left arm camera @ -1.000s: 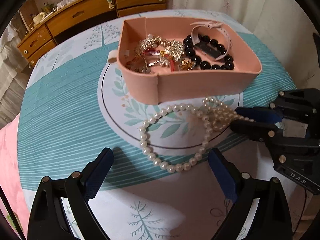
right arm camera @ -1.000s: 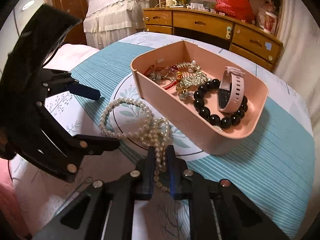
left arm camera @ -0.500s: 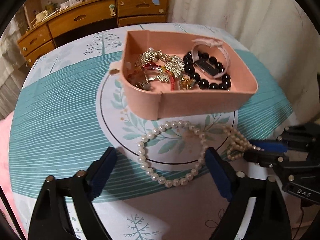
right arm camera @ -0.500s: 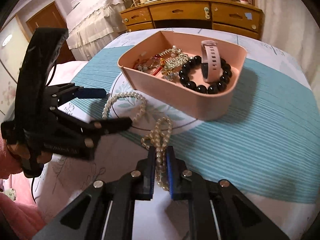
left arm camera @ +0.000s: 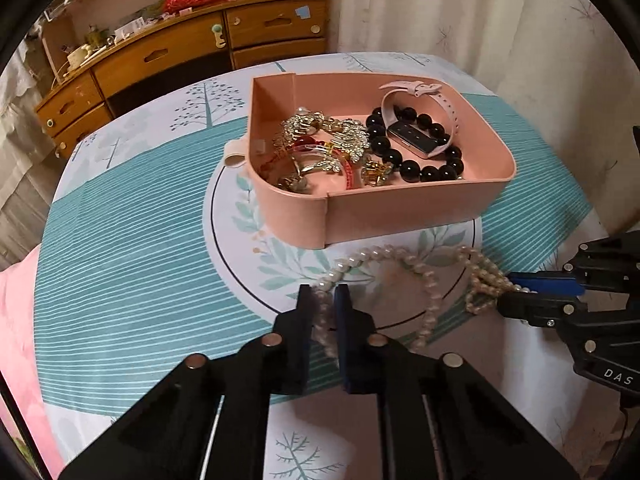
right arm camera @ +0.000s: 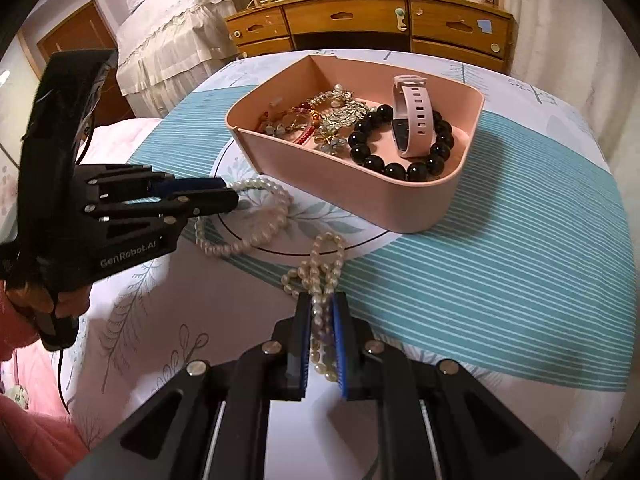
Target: Organize jewelry
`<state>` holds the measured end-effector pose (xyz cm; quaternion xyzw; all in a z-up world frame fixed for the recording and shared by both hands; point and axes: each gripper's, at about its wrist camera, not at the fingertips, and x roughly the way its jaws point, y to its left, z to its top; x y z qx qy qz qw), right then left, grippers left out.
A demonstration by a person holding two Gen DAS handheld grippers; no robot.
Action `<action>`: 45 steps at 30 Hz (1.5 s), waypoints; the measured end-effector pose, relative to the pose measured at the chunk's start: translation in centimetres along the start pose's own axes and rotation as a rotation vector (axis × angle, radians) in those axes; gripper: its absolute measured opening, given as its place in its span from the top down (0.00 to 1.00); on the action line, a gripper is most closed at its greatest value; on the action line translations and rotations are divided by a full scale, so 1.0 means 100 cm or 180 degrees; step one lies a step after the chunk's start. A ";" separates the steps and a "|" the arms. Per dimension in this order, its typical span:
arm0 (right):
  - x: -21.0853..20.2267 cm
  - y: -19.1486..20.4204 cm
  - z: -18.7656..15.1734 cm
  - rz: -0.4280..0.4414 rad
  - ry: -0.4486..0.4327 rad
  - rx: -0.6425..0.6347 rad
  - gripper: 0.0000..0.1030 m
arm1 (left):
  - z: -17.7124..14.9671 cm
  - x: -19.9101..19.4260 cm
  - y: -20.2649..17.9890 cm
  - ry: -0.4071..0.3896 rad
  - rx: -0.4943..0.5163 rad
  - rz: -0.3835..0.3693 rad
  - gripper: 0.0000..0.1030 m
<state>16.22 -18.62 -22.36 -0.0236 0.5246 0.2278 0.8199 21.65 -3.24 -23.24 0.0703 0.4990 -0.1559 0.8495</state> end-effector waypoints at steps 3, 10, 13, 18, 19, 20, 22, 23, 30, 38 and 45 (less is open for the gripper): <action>0.000 -0.003 0.001 0.0032 0.0007 0.0152 0.90 | 0.000 -0.001 0.004 0.0019 -0.0106 -0.0066 0.94; -0.002 -0.009 -0.001 0.0316 -0.0076 0.0654 0.90 | -0.006 -0.011 0.006 -0.0033 -0.0139 -0.0119 0.95; -0.007 -0.010 -0.001 0.0454 -0.0167 0.0840 0.90 | -0.004 -0.022 0.007 -0.0105 -0.0158 -0.0159 0.95; -0.022 -0.003 0.007 0.0548 -0.0376 0.0936 0.93 | 0.004 -0.044 0.006 -0.0180 -0.0075 -0.0224 0.95; -0.028 -0.001 0.010 0.0551 -0.0454 0.0924 0.93 | 0.006 -0.049 0.005 -0.0218 -0.0037 -0.0238 0.95; -0.034 0.002 0.014 0.0552 -0.0530 0.0909 0.93 | 0.009 -0.056 0.004 -0.0270 0.0009 -0.0248 0.95; -0.045 0.006 0.022 0.0565 -0.0651 0.0871 0.96 | 0.016 -0.069 0.004 -0.0357 0.0065 -0.0305 0.95; -0.048 0.008 0.026 0.0566 -0.0688 0.0847 0.96 | 0.020 -0.076 0.004 -0.0403 0.0073 -0.0331 0.95; -0.030 0.014 0.032 0.0131 -0.0288 0.0714 0.95 | 0.046 -0.117 0.004 -0.0819 0.0128 -0.0426 0.95; -0.005 0.014 0.012 -0.0110 0.0128 0.0693 0.72 | 0.087 -0.122 0.001 -0.1270 0.0241 -0.0410 0.95; -0.004 0.019 0.011 -0.0165 0.0154 0.0617 0.52 | 0.102 -0.091 0.004 -0.0775 0.0151 -0.0265 0.42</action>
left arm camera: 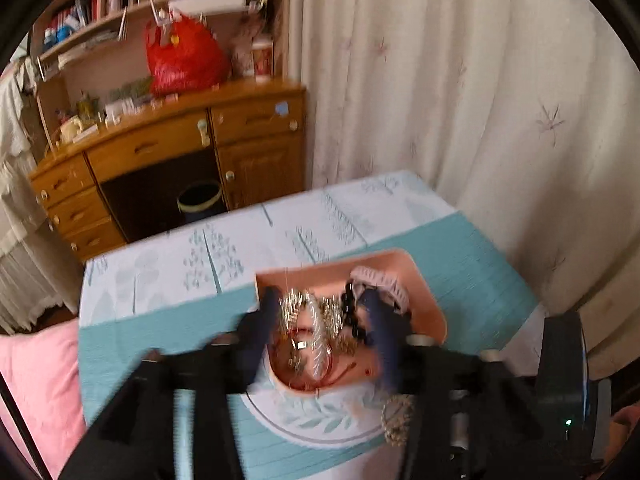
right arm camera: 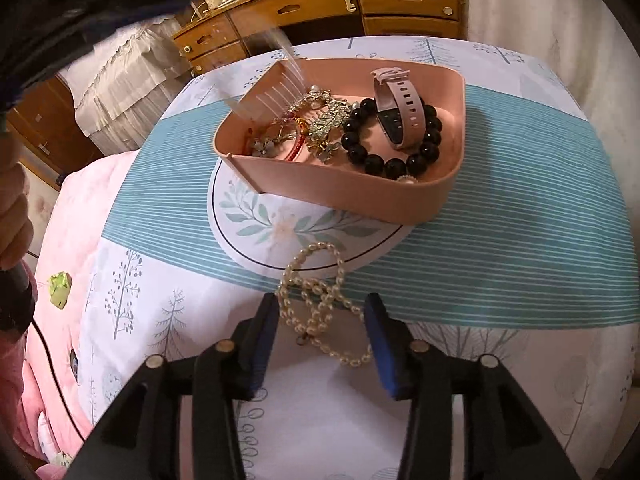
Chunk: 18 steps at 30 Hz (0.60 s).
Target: Organize jewelry
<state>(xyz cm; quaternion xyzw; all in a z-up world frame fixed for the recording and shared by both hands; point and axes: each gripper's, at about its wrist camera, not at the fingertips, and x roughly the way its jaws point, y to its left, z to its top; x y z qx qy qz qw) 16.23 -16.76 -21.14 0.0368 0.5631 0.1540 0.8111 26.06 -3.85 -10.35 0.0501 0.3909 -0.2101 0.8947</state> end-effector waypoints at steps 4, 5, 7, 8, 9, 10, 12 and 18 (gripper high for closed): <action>0.008 0.009 0.000 -0.0124 0.0087 -0.0184 0.51 | -0.012 0.000 0.008 0.0101 -0.0122 -0.0039 0.26; 0.010 0.012 -0.001 -0.0167 0.0120 -0.0238 0.51 | -0.015 0.001 0.010 0.0161 -0.0152 -0.0028 0.23; 0.013 0.015 -0.002 -0.0225 0.0148 -0.0295 0.51 | -0.021 0.003 0.013 0.0258 -0.0145 -0.0025 0.23; 0.014 0.017 -0.002 -0.0260 0.0158 -0.0326 0.51 | -0.024 0.002 0.014 0.0272 -0.0125 -0.0005 0.23; 0.015 0.019 -0.004 -0.0293 0.0166 -0.0354 0.51 | -0.028 0.001 0.015 0.0277 -0.0113 0.0011 0.22; 0.015 0.020 -0.004 -0.0329 0.0163 -0.0387 0.51 | -0.031 0.000 0.016 0.0295 -0.0108 0.0027 0.21; 0.017 0.024 -0.004 -0.0424 0.0159 -0.0461 0.51 | -0.038 -0.001 0.020 0.0349 -0.0136 0.0049 0.19; 0.018 0.025 0.000 -0.0360 0.0130 -0.0413 0.77 | -0.060 -0.001 0.034 0.0547 -0.0352 0.0093 0.19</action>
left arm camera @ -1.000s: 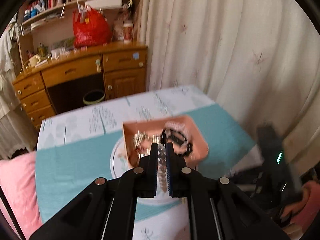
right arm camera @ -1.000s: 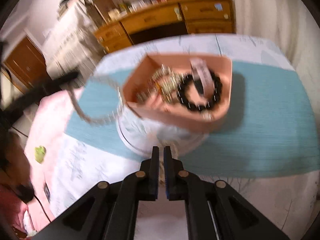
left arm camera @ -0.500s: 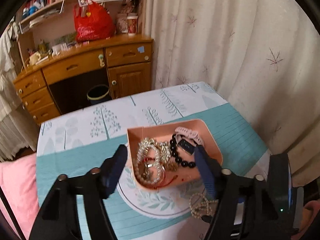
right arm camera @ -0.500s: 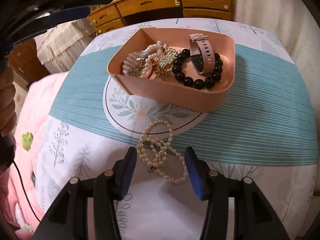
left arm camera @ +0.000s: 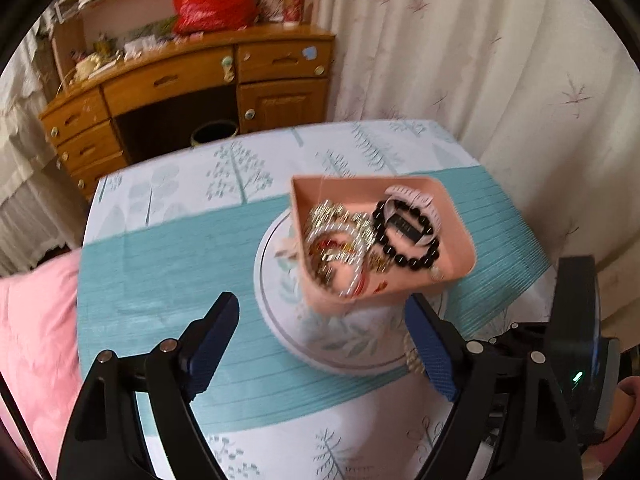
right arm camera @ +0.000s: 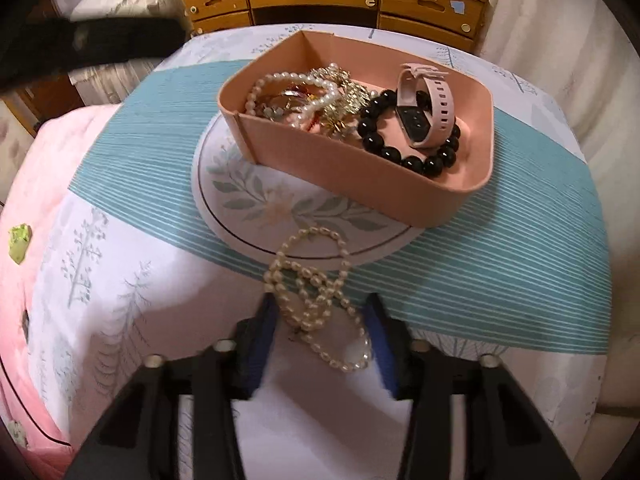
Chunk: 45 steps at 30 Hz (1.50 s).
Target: Organize jewelry
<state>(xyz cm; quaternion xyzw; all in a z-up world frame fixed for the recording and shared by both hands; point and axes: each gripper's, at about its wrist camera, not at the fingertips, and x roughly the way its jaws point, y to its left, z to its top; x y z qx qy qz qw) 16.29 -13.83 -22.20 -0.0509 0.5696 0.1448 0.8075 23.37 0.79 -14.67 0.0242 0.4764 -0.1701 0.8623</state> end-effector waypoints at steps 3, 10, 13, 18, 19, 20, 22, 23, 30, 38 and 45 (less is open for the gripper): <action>0.001 -0.001 0.006 0.0113 0.0046 0.0055 0.85 | -0.009 0.002 0.007 0.0080 -0.0104 -0.0007 0.19; 0.004 -0.016 0.013 0.0314 0.0204 0.0529 0.89 | -0.023 -0.001 0.021 0.0168 -0.0237 0.0002 0.19; 0.007 -0.024 0.012 0.0559 0.0267 0.0845 0.91 | -0.029 -0.004 0.029 0.0198 -0.0269 0.0019 0.19; 0.000 -0.020 0.010 0.0817 0.0259 0.1047 0.91 | -0.038 -0.008 0.041 0.0240 -0.0305 0.0068 0.19; -0.003 -0.020 0.013 0.0906 0.0246 0.1066 0.91 | -0.041 -0.008 0.044 0.0256 -0.0318 0.0072 0.19; -0.009 -0.019 0.015 0.0956 0.0199 0.1083 0.91 | -0.042 -0.008 0.046 0.0272 -0.0329 0.0076 0.19; -0.020 -0.015 0.020 0.0997 0.0168 0.1055 0.91 | -0.048 -0.007 0.051 0.0329 -0.0358 0.0108 0.19; -0.029 -0.012 0.023 0.0979 0.0140 0.1009 0.91 | -0.051 -0.007 0.053 0.0349 -0.0365 0.0126 0.19; -0.093 -0.005 0.051 0.1006 -0.0077 0.0812 0.91 | -0.068 -0.010 0.060 0.0474 -0.0428 0.0138 0.19; -0.173 -0.008 0.096 0.0718 -0.0612 0.0640 0.91 | -0.073 -0.018 0.058 0.0539 -0.0439 0.0129 0.19; -0.184 -0.015 0.112 0.0537 -0.1136 0.0572 0.91 | -0.074 -0.026 0.056 0.0451 -0.0415 0.0177 0.19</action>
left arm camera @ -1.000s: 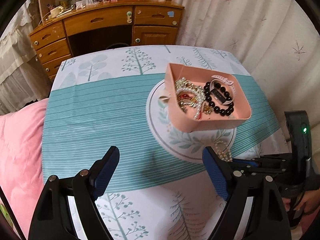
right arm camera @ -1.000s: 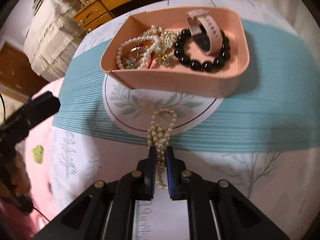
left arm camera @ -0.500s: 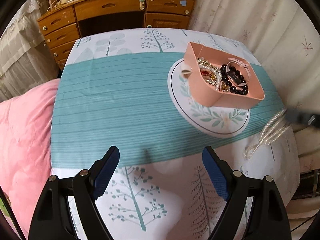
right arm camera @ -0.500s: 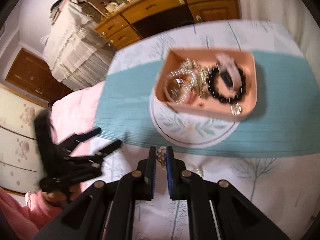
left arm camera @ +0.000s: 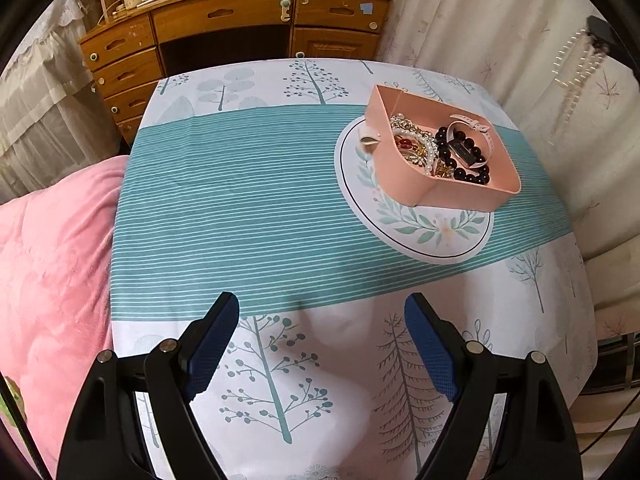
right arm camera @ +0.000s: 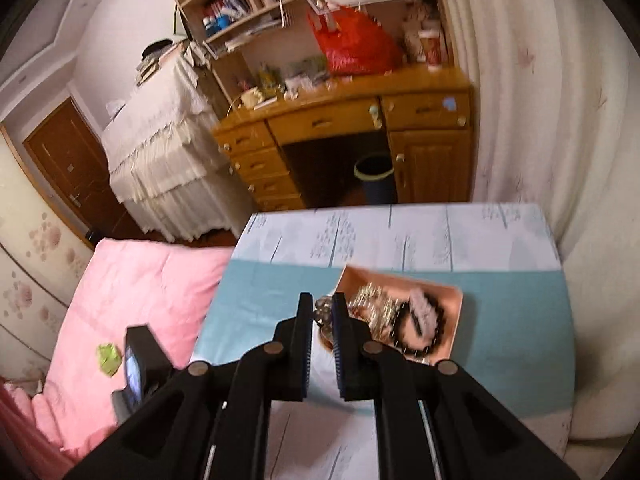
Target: Organize jewelry
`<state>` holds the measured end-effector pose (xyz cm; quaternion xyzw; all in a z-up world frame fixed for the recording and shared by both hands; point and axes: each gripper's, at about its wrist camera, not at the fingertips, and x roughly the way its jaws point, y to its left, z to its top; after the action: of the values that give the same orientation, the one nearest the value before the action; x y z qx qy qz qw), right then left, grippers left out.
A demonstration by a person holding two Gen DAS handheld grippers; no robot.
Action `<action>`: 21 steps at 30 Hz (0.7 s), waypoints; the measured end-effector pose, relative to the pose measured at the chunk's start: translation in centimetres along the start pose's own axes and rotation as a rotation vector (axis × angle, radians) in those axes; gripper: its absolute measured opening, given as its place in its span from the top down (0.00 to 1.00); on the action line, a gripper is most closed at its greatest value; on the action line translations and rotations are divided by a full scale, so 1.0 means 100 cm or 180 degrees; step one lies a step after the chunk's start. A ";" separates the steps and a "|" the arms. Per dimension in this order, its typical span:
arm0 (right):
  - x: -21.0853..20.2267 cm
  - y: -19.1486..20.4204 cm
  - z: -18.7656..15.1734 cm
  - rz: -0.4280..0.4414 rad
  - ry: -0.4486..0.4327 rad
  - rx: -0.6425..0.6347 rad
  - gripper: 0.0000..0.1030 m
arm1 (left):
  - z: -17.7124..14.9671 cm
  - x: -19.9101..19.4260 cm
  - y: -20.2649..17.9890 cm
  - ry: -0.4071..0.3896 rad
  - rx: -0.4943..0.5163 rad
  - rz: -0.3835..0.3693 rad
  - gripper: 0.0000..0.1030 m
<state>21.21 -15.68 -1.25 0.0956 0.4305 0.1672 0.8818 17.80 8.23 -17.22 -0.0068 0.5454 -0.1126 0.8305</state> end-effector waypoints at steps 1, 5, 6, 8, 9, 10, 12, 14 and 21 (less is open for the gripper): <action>0.005 -0.003 -0.001 -0.0019 -0.0014 0.0036 0.91 | -0.001 0.000 0.000 0.0000 -0.0005 0.0008 0.19; 0.039 -0.024 -0.024 -0.0287 0.0035 0.0113 0.85 | -0.009 0.002 -0.001 0.0054 -0.0039 0.0076 0.19; 0.062 -0.034 -0.037 -0.0465 0.0314 0.0144 0.66 | -0.011 0.003 -0.002 0.0080 -0.0047 0.0117 0.19; 0.091 -0.046 -0.061 -0.0810 0.0849 0.0250 0.57 | -0.016 0.001 -0.005 0.0139 -0.0055 0.0184 0.19; 0.095 -0.050 -0.072 -0.0788 0.0956 0.0296 0.57 | -0.019 -0.002 -0.006 0.0145 -0.0059 0.0193 0.19; 0.095 -0.052 -0.084 -0.0682 0.0977 0.0367 0.57 | -0.022 -0.007 -0.008 0.0145 -0.0066 0.0209 0.19; 0.087 -0.053 -0.105 -0.0567 0.0983 0.0496 0.50 | -0.026 -0.014 -0.011 0.0146 -0.0069 0.0249 0.19; 0.076 -0.049 -0.126 -0.0599 0.0982 0.0537 0.35 | -0.032 -0.023 -0.017 0.0126 -0.0093 0.0295 0.19; 0.036 -0.039 -0.197 -0.0387 0.1367 0.0754 0.17 | -0.058 -0.047 -0.049 0.0413 -0.0717 0.0630 0.19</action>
<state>8.47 -17.43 -17.14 0.1345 0.6295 0.0788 0.7612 9.88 5.04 -14.69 -0.0389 0.6051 0.0315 0.7946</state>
